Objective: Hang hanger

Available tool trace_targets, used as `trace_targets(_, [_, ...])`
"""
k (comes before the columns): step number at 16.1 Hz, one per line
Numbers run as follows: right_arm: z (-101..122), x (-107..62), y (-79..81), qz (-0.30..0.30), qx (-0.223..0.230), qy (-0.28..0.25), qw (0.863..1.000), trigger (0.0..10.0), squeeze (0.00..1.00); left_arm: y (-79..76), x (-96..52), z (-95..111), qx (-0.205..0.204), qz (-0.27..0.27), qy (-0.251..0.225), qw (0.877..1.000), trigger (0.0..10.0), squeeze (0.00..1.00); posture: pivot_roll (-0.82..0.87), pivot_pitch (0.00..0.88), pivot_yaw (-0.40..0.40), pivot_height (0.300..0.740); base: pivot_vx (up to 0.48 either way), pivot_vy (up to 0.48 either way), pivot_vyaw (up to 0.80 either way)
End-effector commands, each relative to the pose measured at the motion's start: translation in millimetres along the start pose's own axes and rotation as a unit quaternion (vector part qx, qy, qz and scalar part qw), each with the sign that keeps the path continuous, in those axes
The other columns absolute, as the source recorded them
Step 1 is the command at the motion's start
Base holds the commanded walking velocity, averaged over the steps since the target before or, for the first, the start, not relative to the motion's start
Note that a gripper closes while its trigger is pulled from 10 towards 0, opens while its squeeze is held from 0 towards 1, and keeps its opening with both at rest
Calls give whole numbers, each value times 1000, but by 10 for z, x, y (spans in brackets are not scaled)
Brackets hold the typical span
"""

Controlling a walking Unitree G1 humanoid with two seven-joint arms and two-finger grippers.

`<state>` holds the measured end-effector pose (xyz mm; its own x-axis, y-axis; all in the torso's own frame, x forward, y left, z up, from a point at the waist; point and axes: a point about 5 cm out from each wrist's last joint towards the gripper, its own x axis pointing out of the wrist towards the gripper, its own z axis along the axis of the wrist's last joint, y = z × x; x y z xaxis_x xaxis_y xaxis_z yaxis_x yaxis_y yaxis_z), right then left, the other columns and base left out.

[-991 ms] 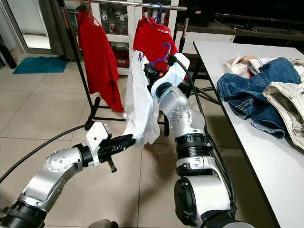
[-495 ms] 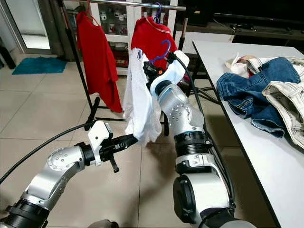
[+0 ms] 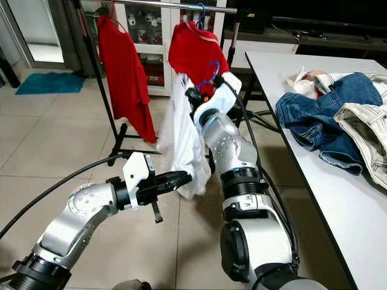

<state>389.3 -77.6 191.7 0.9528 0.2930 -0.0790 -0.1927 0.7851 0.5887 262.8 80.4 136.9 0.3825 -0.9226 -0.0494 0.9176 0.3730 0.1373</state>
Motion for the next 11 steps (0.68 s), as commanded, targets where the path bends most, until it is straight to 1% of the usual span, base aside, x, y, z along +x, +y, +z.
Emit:
trace_targets(1, [98,21,28,5,-10,-18,1000,10000,0,-3,73,182,28,-20,-22,999,0,0,74,0,-46,740,0,0,0])
trace_targets(2, [80,25,12,3,-11,-15,1000,10000,0,6,86,233,36,-20,-27,999,0,0,74,0,-46,740,0,0,0])
trace_targets(4, [-28,36,-50,-3,-19,5,1000,10000,0,32,158,530,58,-21,-71,996,0,0,74,0,-46,740,0,0,0])
trace_targets(5, [-82,36,-67,-2,-24,16,1000,10000,0,47,178,634,66,-21,-85,994,0,0,74,0,-46,740,0,0,0])
trace_targets(7, [-183,31,-124,-6,-38,33,999,10000,0,105,189,779,79,-14,-103,991,0,0,78,0,-49,740,0,0,0])
trace_targets(8, [-241,23,-183,-18,-50,42,998,10000,0,125,193,828,83,-12,-106,991,0,0,79,0,-47,740,0,0,0])
trace_targets(11, [-273,26,-217,-24,-56,45,997,10000,0,85,223,856,71,-15,-115,991,0,0,77,0,-45,740,0,0,0])
